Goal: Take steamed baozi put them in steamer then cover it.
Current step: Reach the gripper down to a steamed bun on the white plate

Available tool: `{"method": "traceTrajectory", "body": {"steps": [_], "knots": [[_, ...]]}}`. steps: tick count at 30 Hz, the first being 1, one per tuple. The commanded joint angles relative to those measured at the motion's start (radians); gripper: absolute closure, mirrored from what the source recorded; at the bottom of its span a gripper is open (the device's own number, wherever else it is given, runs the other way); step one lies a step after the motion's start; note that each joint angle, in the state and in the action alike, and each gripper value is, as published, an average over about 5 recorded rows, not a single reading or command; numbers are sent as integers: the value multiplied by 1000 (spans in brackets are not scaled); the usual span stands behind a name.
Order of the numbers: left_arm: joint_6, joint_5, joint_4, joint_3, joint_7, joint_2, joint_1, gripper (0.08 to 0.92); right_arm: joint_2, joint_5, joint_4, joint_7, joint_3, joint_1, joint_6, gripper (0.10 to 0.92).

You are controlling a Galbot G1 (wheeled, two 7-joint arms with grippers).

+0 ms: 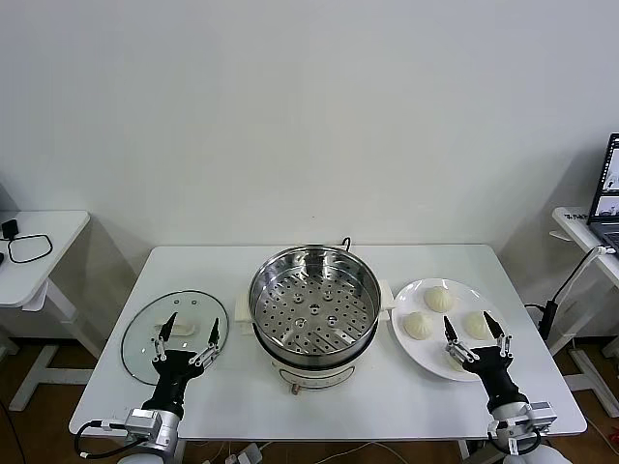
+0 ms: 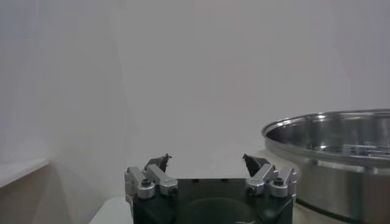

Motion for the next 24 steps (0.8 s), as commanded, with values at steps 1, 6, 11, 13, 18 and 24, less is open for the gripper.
{"method": "traceTrajectory", "body": {"steps": [1,6,11,13,18,24], "knots": [[-2,5,3,-1,1,1,0,177,-1,2,0,0,0,2,-4,203],[-3,6,5,-3,5,2,-1,177,-30,-20,-19,-2,8,34,-32,203],[-5,4,12,-14,13,6,-6,177,-133,-146,-55,2,15,112,-88,203],[-6,2,15,-17,16,8,-10,177,-199,-216,-74,-5,3,147,-116,203],[-6,-5,17,-11,19,17,-17,177,-390,-415,-117,-78,-59,223,-192,203],[-4,-8,17,-2,21,27,-25,177,-621,-536,-192,-312,-191,372,-274,203]]}}
